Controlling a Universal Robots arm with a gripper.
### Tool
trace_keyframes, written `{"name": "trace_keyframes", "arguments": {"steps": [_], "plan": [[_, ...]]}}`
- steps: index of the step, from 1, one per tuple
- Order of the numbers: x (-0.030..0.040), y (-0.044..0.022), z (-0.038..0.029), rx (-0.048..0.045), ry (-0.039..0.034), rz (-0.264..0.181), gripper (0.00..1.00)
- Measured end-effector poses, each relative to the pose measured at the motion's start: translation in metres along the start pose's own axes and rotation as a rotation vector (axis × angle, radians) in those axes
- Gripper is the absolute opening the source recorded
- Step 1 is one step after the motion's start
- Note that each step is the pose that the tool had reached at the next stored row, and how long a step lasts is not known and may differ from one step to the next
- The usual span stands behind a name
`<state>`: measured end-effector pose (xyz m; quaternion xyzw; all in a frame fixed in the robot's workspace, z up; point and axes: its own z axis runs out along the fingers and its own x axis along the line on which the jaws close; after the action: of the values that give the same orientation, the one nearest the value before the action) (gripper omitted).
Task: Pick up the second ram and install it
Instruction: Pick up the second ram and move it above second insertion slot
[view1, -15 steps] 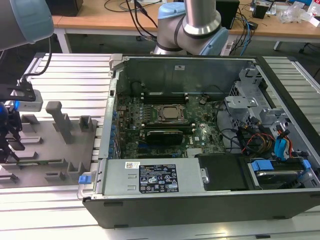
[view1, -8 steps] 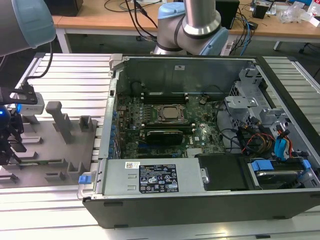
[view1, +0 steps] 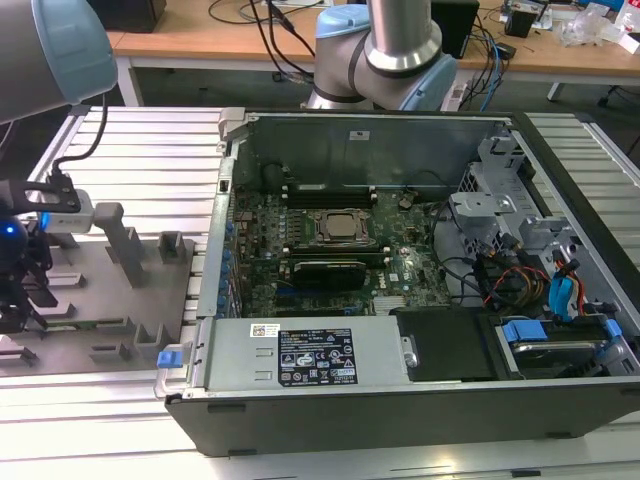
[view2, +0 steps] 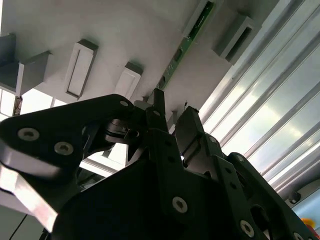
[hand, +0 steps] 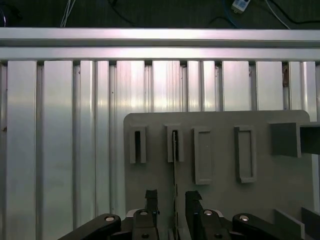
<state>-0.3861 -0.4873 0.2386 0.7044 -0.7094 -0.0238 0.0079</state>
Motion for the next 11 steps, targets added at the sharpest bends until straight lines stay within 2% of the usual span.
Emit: {"name": "trace_keyframes", "arguments": {"steps": [2, 7, 10, 11], "plan": [[-0.0028, -0.0020, 0.0018, 0.0000, 0.0018, -0.004, 0.36], [-0.0029, -0.0029, 0.0102, -0.0001, 0.0029, -0.006, 0.36], [-0.0033, -0.0038, 0.0193, -0.0001, 0.0030, -0.008, 0.36], [-0.0068, -0.0041, 0.0218, -0.0002, 0.0036, -0.008, 0.36]]}}
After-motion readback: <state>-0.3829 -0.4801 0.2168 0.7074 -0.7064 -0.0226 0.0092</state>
